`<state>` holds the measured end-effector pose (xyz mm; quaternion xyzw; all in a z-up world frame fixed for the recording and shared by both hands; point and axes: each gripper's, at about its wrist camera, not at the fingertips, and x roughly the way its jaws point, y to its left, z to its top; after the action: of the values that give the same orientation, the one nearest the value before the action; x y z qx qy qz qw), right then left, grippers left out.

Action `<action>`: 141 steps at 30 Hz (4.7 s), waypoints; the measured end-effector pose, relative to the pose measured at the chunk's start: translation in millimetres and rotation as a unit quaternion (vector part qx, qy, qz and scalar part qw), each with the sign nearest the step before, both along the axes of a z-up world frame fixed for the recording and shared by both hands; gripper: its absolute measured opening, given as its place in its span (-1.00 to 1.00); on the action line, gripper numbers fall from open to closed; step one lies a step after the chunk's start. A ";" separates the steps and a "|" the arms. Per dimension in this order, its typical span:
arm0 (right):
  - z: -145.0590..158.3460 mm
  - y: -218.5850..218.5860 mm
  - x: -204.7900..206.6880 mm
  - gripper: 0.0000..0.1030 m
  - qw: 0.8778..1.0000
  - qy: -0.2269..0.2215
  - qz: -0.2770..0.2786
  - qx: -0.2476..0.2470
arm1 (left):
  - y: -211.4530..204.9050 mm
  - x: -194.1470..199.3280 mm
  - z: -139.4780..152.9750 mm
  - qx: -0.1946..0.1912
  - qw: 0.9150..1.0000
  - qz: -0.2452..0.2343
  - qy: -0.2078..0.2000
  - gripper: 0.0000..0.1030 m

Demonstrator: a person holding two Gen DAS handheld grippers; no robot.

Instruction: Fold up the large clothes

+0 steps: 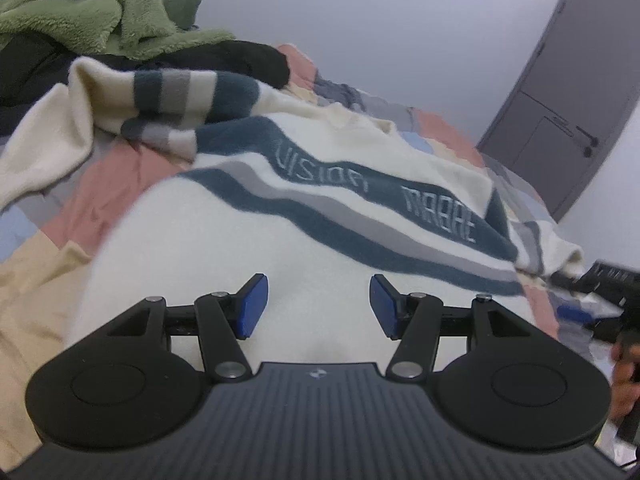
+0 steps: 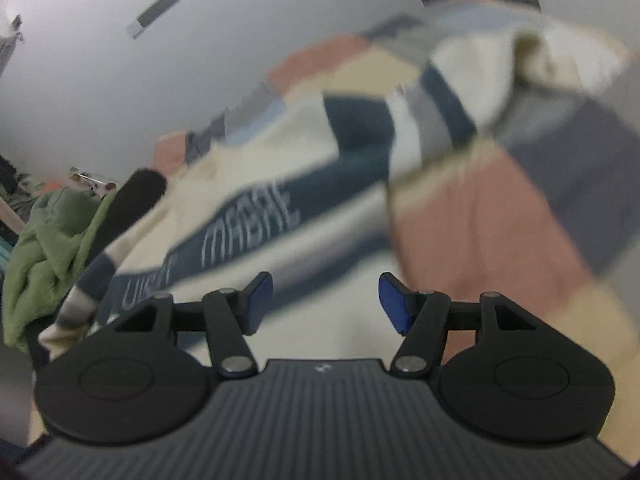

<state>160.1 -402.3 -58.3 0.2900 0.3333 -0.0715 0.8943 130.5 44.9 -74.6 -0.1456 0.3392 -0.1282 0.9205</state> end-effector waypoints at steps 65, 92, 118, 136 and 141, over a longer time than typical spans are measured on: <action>-62.0 -259.9 124.0 0.44 0.959 -0.123 -0.222 0.123 | -57.6 29.6 -52.1 -0.005 0.996 -0.078 0.047 0.21; 46.8 -286.1 171.3 -0.78 0.966 -0.181 -0.122 -0.136 | -49.8 64.6 -49.8 -0.020 0.998 -0.031 0.041 0.21; 18.6 179.2 11.2 -0.77 0.777 -0.145 0.427 -0.440 | 42.1 19.9 4.4 -0.124 0.991 0.016 -0.046 0.21; -4.4 128.4 -32.1 0.32 0.917 -0.051 0.312 -0.244 | -1.0 22.6 -4.3 -0.095 0.991 -0.074 -0.053 0.21; -8.5 85.3 -34.5 0.32 0.963 -0.005 0.210 -0.170 | -31.1 13.3 -5.7 -0.065 0.988 -0.125 -0.057 0.21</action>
<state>125.5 -317.0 -66.9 0.0580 0.3655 0.0636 0.9268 143.8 13.8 -80.3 -0.1541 0.2924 -0.2724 0.9036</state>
